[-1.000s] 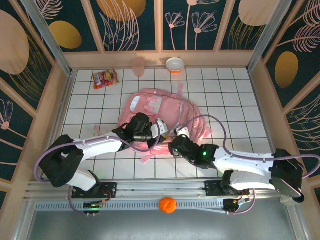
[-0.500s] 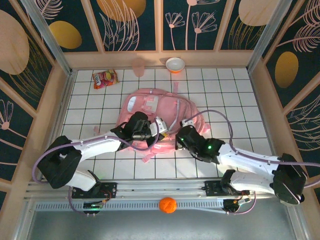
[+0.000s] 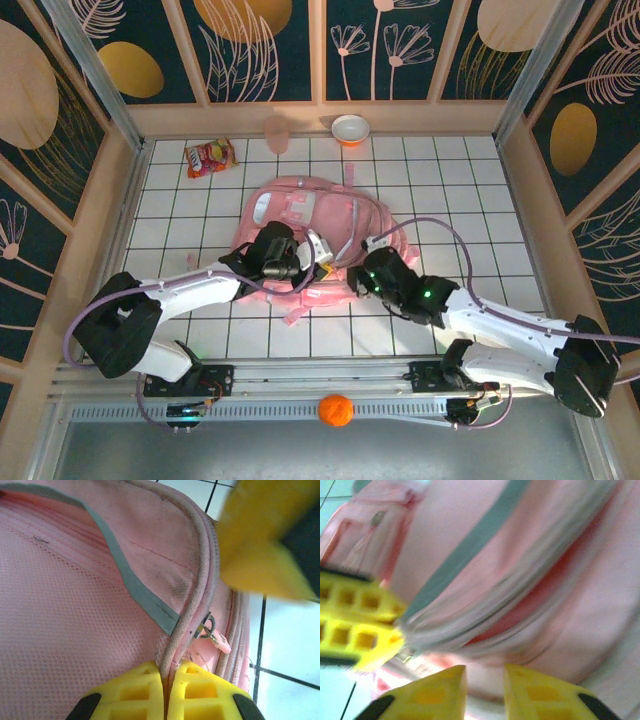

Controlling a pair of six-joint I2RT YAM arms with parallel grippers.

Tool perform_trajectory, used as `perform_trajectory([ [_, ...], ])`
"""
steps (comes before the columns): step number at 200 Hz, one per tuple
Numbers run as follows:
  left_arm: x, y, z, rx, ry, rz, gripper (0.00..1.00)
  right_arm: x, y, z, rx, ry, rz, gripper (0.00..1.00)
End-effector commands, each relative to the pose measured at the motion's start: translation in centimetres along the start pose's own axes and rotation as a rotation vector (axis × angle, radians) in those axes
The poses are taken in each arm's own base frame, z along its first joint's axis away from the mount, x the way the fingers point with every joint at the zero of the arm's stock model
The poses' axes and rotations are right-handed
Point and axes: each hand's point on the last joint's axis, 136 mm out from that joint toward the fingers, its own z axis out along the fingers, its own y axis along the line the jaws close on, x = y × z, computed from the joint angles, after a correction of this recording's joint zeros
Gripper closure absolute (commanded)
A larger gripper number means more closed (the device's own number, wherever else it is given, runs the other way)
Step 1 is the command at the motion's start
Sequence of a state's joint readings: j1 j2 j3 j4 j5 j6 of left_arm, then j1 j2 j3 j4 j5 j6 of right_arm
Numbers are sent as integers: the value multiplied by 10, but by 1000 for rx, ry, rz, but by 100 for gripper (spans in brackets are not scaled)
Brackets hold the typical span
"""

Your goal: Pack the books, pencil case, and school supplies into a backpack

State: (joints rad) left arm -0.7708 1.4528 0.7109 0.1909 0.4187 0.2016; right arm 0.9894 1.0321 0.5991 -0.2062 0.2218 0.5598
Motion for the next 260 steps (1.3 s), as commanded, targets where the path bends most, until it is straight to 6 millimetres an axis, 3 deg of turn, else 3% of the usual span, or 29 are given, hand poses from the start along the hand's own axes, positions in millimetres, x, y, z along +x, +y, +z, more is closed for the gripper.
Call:
perform_trajectory([
  [1, -9, -12, 1, 81, 2, -203, 100, -11, 12, -11, 17, -74, 50, 70],
  [31, -12, -14, -5, 87, 22, -280, 100, -11, 16, -15, 78, -110, 60, 66],
  [85, -21, -20, -10, 117, 27, -318, 100, -16, 19, 4, 151, -111, 10, 61],
  [119, -26, -23, -11, 137, 8, -326, 100, -18, 3, 16, 254, -95, 8, 60],
  [160, -23, -20, -12, 115, 22, -313, 100, -24, -21, 15, 369, -92, 9, 86],
  [194, -17, -17, -12, 92, 35, -302, 100, -26, -39, 7, 406, -88, 32, 100],
  [260, 0, -9, -10, 33, 87, -266, 100, -37, -73, -7, 421, -90, 69, 100],
])
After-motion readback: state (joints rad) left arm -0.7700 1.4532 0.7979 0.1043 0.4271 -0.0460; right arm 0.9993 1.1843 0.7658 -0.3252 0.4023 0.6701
